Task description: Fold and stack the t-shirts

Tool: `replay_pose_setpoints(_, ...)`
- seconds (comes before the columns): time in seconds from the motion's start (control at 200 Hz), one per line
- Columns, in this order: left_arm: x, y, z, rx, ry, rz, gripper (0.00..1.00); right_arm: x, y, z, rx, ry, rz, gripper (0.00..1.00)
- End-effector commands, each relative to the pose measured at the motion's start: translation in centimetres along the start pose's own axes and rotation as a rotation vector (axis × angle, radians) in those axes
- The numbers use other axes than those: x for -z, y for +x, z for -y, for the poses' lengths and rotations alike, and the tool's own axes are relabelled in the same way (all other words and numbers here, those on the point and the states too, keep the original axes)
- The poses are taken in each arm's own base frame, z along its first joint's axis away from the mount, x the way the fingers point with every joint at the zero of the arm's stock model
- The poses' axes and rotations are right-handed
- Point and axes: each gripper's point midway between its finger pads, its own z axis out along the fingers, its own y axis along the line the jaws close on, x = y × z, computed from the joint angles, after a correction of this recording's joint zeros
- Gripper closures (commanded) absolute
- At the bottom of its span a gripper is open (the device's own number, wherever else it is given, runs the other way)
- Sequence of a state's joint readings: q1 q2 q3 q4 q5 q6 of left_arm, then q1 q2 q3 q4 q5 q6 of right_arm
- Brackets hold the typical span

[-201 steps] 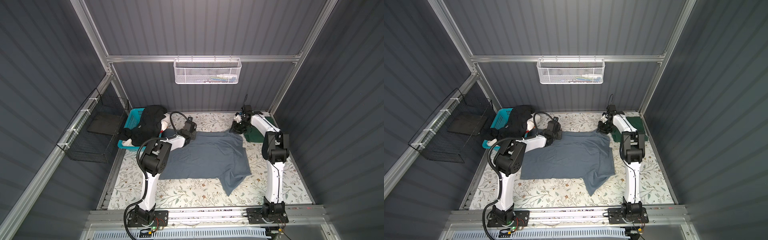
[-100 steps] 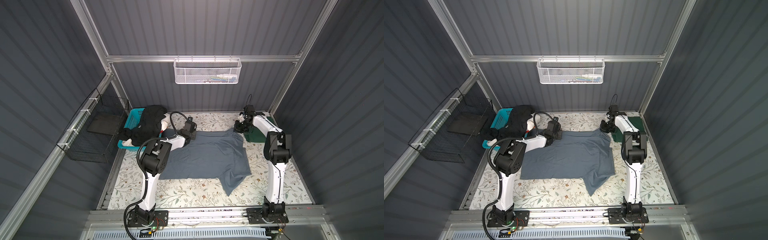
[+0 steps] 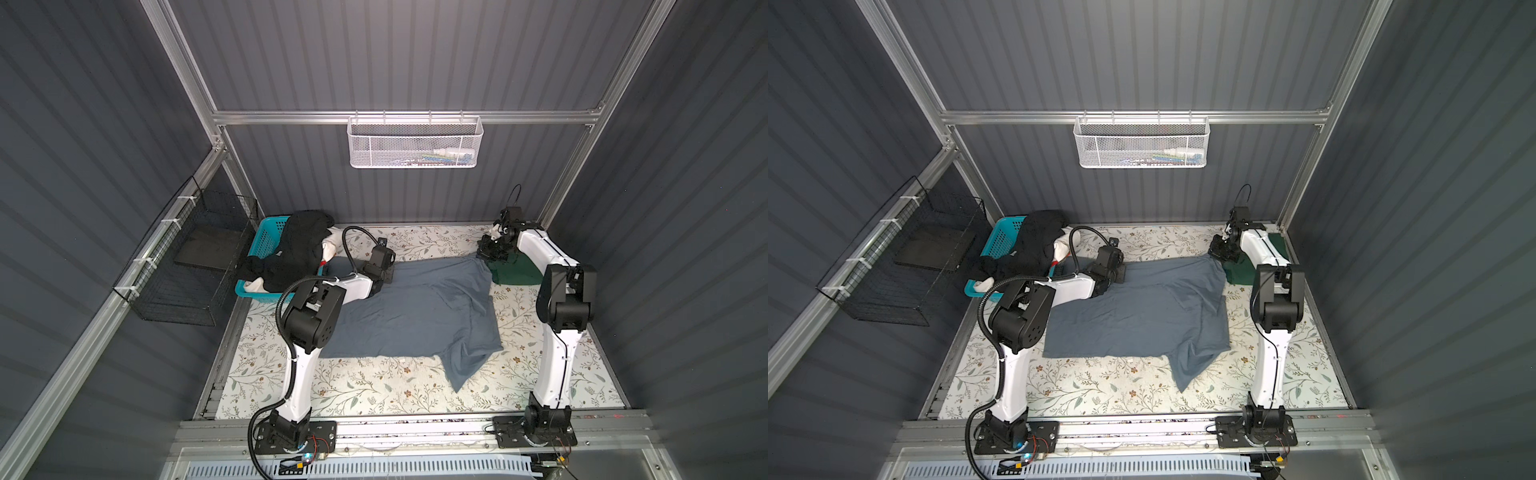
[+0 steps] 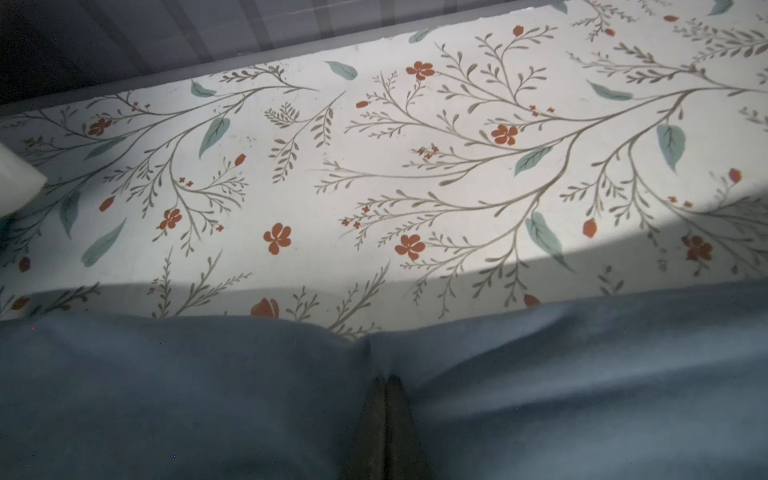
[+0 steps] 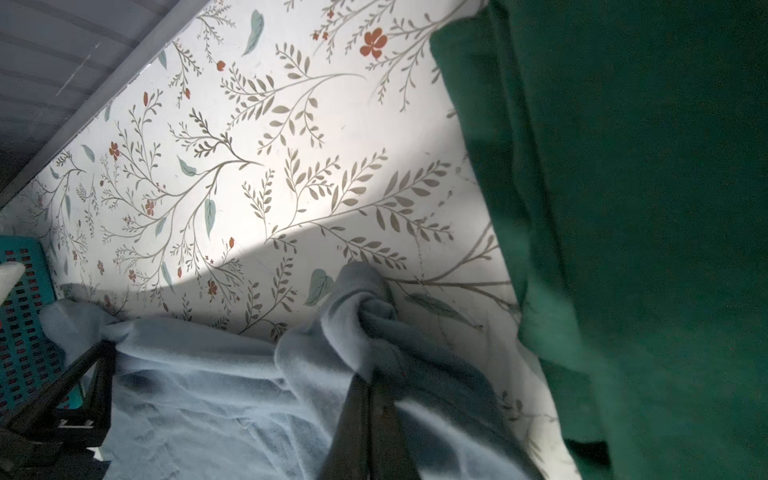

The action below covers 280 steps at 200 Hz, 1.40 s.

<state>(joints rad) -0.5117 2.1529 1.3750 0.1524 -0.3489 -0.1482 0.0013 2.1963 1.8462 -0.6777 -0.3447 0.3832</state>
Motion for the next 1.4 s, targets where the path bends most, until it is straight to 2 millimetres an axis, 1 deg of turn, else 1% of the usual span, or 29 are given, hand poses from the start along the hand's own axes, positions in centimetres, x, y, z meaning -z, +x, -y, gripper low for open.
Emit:
replay_pose_setpoints(0.0,-0.2,0.5,-1.0,-0.024,-0.053,0.002,1.0,1.1,-0.8,-1.0,-0.032,-0.072,0.013,0.97)
replay_pose_setpoints(0.035,-0.2,0.5,-1.0,-0.026,-0.053,0.003,1.0,1.1,-0.9,-1.3,-0.031,-0.087,0.009,0.92)
replay_pose_setpoints(0.095,-0.2,0.4,-0.9,-0.024,-0.05,0.007,1.0,1.0,-0.9,-1.6,-0.03,-0.107,0.004,0.9)
replay_pose_setpoints(0.33,-0.4,0.1,-0.8,-0.021,-0.046,0.012,1.0,0.1,-0.4,-1.5,-0.022,-0.116,-0.024,0.89)
replay_pose_setpoints(0.405,-0.5,0.1,-0.9,-0.021,-0.052,0.011,1.0,-0.2,-0.3,-1.3,-0.012,-0.105,-0.023,0.91)
replay_pose_setpoints(0.44,-0.5,0.1,-0.9,-0.019,-0.051,0.012,1.0,-0.2,-0.4,-1.2,-0.002,-0.098,-0.022,0.9)
replay_pose_setpoints(0.48,-0.5,0.1,-0.8,-0.019,-0.049,0.012,1.0,-0.4,-0.3,-1.2,0.017,-0.088,-0.024,0.84)
replay_pose_setpoints(0.51,-0.4,0.0,-0.9,-0.017,-0.05,0.014,1.0,-0.6,-0.2,-1.1,0.029,-0.079,-0.028,0.72)
replay_pose_setpoints(0.515,-0.4,0.0,-0.8,-0.017,-0.049,0.014,1.0,-0.6,-0.2,-1.1,0.029,-0.079,-0.028,0.72)
replay_pose_setpoints(0.525,-0.5,0.1,-0.8,-0.016,-0.049,0.014,1.0,-0.7,-0.2,-1.2,0.037,-0.075,-0.028,0.69)
replay_pose_setpoints(0.64,-0.5,-0.1,-0.7,-0.015,-0.042,0.015,1.0,-1.7,-0.2,-0.9,0.106,-0.01,-0.025,0.64)
replay_pose_setpoints(0.69,-0.6,-0.2,-0.5,-0.013,-0.034,0.015,1.0,-2.3,0.0,-0.9,0.128,-0.002,-0.039,0.64)
replay_pose_setpoints(0.705,-0.6,-0.2,-0.4,-0.013,-0.032,0.014,1.0,-2.5,-0.2,-0.4,0.133,0.029,-0.032,0.65)
replay_pose_setpoints(0.77,-0.6,-0.2,-0.4,-0.013,-0.03,0.012,1.0,-3.2,-0.1,0.1,0.134,0.047,-0.047,0.66)
replay_pose_setpoints(0.87,-0.5,-0.1,-0.5,-0.014,-0.032,0.01,1.0,-3.9,0.1,0.2,0.14,0.045,-0.055,0.68)
replay_pose_setpoints(0.945,-0.4,-0.1,-0.5,-0.016,-0.032,0.008,1.0,-4.2,0.3,0.2,0.148,0.047,-0.059,0.74)
replay_pose_setpoints(0.975,-0.4,0.0,-0.5,-0.017,-0.033,0.007,1.0,-4.2,0.3,0.2,0.148,0.052,-0.056,0.77)
replay_pose_setpoints(1.035,-0.5,0.0,-0.5,-0.016,-0.032,0.007,1.0,-4.1,0.3,0.3,0.143,0.06,-0.05,0.8)
replay_pose_setpoints(1.256,-0.6,0.1,-0.4,-0.012,-0.029,0.004,1.0,-3.4,-0.3,1.1,0.122,0.105,-0.011,0.8)
replay_pose_setpoints(1.346,-0.6,0.1,-0.5,-0.011,-0.032,0.003,1.0,-3.2,-0.7,1.2,0.109,0.115,0.004,0.82)
replay_pose_setpoints(1.396,-0.6,0.1,-0.5,-0.011,-0.032,0.003,1.0,-3.2,-0.7,1.3,0.102,0.117,0.007,0.8)
